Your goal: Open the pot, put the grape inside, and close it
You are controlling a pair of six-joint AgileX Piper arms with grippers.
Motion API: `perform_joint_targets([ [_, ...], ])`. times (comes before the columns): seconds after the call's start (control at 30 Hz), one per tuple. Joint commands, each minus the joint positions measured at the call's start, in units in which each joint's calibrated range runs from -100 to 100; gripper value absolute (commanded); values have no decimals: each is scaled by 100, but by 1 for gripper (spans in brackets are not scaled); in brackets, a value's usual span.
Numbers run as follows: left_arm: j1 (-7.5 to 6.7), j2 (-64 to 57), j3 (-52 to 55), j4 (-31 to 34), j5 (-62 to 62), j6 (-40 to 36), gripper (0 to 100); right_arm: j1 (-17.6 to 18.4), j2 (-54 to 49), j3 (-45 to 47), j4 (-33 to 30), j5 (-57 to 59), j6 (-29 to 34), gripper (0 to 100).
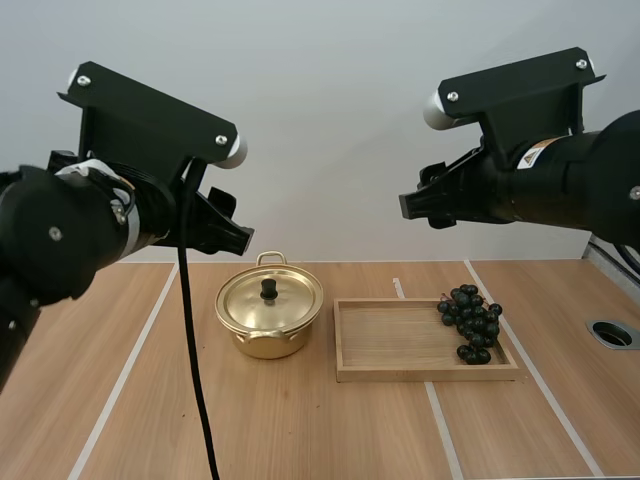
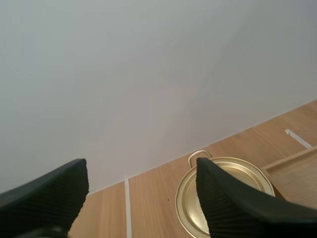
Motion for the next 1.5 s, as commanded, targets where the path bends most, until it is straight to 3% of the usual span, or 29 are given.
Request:
perform_joint_targets([
  [0.0,-39,628,-288,-362,532,290,100,2,209,-162,-173,80,93,100],
  [0.27,-85,2403,-1026,-624,1256,405,100,2,849,-205,-339,52,129,100],
  [0.53,-576,3410,-1062,-716,688,349,100,-6,1485,-205,-700,-23,336,100],
  [0.63,-681,3733,-1073,-639,380,315,100,-63,1678,-205,-728,-42,348,100],
  [1.47,-691,6012,-2131,-124,1028,-1,100,-105,1841,-205,-739,-183,348,100],
])
